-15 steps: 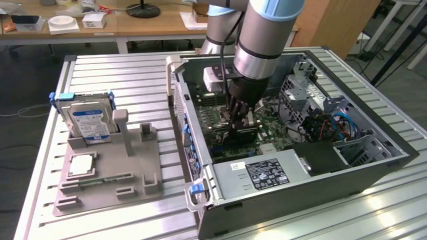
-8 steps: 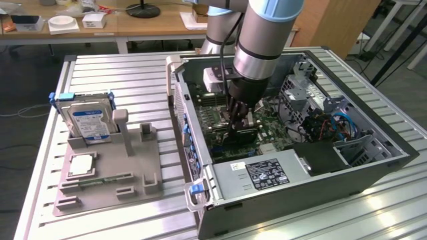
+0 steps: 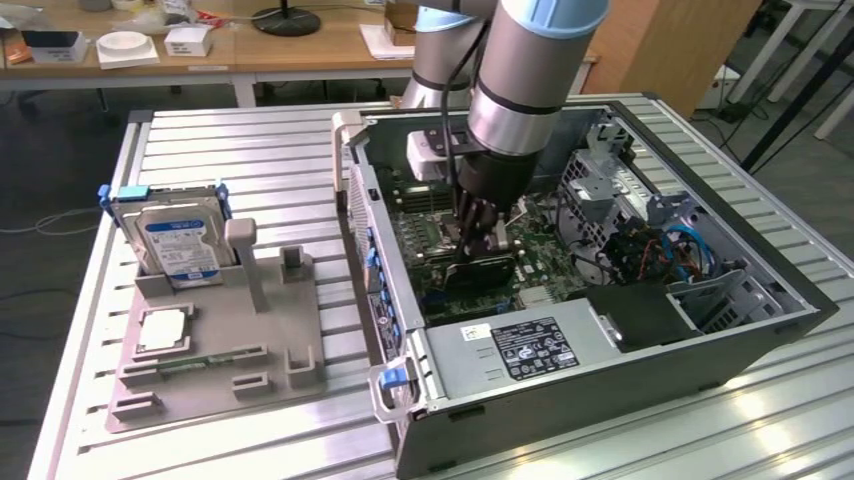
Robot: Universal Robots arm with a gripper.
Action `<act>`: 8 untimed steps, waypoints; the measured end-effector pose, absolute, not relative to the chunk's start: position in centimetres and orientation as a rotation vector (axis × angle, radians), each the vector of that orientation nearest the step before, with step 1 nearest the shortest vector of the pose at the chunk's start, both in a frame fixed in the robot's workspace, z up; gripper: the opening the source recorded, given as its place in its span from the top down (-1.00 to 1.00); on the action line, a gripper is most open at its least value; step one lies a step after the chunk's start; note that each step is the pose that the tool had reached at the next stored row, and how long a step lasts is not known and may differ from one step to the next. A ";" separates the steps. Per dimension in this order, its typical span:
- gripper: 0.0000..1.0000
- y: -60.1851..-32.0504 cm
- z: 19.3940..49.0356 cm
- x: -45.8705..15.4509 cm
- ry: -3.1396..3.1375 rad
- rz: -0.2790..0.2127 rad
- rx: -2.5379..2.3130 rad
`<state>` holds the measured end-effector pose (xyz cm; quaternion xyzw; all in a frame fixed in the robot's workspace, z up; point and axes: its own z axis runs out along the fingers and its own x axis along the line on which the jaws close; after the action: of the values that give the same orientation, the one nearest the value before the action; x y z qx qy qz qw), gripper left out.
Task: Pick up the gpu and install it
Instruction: 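Press down on the gpu until it lock into place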
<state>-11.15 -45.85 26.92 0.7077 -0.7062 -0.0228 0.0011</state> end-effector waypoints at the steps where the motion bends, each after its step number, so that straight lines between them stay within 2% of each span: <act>1: 0.79 -45.8 27.2 -11.1 -2.217 -0.072 2.222; 8: 0.79 -45.8 28.9 -11.1 -2.219 -0.069 2.217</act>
<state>-11.13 -45.84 28.89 0.7066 -0.7072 -0.0220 0.0023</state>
